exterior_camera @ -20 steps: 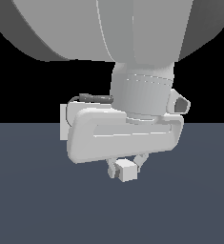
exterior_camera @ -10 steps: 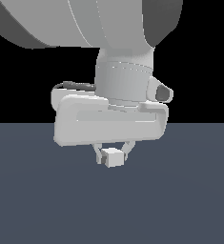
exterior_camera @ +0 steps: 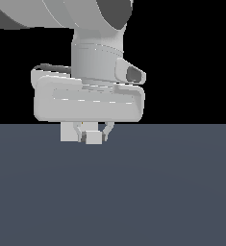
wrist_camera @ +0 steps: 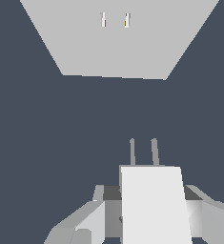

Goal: Plug the charger into the wall socket.

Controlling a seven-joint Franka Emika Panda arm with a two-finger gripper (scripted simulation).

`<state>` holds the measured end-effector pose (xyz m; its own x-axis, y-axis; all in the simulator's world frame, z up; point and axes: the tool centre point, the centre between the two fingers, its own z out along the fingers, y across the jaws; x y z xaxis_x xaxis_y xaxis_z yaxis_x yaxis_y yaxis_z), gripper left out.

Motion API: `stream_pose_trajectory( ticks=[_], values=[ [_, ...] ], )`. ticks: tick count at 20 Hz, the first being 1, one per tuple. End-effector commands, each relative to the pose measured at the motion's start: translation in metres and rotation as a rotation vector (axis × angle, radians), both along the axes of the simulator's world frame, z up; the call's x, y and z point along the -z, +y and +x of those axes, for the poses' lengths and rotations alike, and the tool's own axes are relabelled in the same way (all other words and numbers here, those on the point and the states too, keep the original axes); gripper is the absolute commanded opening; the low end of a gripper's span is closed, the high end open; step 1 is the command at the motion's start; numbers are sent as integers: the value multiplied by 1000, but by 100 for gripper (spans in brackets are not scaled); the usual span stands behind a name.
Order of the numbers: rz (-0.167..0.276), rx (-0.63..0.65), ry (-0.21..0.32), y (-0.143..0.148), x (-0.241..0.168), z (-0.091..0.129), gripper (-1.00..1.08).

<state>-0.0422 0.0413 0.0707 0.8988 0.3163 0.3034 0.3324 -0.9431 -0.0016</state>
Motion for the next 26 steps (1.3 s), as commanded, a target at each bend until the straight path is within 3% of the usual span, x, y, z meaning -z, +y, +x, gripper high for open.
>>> stream_pose_trajectory(
  ticks=[1,11,26],
  values=[
    [0,17,0,9,-9,6,-100],
    [-3,54,2,29,-28,20,-100],
    [-3,56,3,34,-29,31,-100]
  ],
)
